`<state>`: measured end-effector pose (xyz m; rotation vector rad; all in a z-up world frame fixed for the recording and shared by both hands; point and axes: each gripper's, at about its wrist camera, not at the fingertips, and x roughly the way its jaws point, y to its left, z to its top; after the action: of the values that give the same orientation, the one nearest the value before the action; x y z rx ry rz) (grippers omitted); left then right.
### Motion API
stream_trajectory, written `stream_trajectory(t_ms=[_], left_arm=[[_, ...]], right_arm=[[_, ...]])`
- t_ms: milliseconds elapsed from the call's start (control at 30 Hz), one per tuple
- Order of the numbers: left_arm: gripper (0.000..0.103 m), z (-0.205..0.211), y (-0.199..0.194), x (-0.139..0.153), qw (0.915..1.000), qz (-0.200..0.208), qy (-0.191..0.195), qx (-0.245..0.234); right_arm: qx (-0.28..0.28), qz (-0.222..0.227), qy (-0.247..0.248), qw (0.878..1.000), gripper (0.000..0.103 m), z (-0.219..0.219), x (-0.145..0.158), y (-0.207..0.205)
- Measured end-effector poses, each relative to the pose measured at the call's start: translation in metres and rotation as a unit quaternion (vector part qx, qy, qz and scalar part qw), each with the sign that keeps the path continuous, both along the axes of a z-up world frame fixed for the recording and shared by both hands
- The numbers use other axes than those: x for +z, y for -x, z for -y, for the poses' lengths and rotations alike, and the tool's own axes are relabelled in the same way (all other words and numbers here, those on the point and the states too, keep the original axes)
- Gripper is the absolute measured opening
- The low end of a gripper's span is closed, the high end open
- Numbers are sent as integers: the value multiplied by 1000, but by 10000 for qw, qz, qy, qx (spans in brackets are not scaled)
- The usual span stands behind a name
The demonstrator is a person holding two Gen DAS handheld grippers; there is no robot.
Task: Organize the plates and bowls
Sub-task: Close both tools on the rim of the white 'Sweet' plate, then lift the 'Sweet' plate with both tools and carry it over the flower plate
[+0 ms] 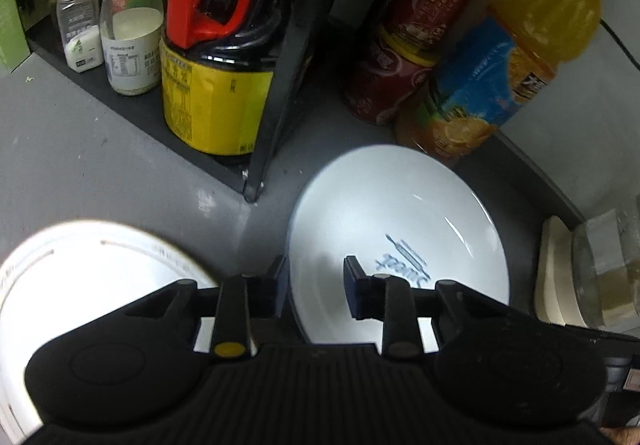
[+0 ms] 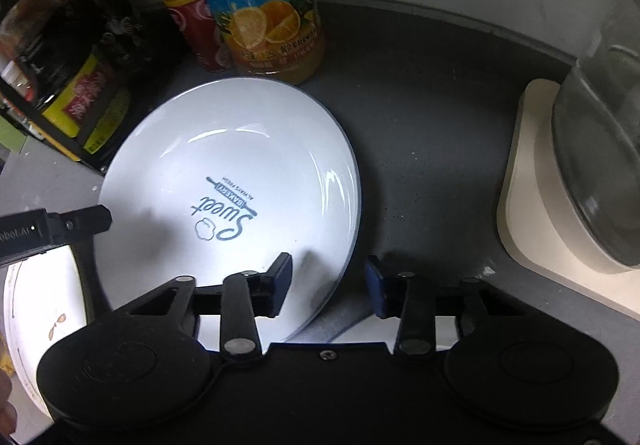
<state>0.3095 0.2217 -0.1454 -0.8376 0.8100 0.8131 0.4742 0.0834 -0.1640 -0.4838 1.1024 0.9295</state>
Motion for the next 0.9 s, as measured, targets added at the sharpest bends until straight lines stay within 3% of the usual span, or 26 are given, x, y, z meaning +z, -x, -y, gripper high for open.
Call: stream_trajectory(t_ms=[233,567,633,900], left_arm=[[25,-20,-9,-5,9998,-70,19,-168],[21,-32,-18,-29,9988,-116,429,-219],[19,-33,-19,-36,9982,-132,535,-215],[14,-37,-11,-41,9970,27,715,-280]], right_arm=[[-161,-102,80,9998,35,-5,-13,-6],[-370,-395,-91,9985,32,-2,-19,-11],[-452,-473,-198,9977,26,0,-19,-12],[-625,-563,-423,9956,16,12,-7,-15]])
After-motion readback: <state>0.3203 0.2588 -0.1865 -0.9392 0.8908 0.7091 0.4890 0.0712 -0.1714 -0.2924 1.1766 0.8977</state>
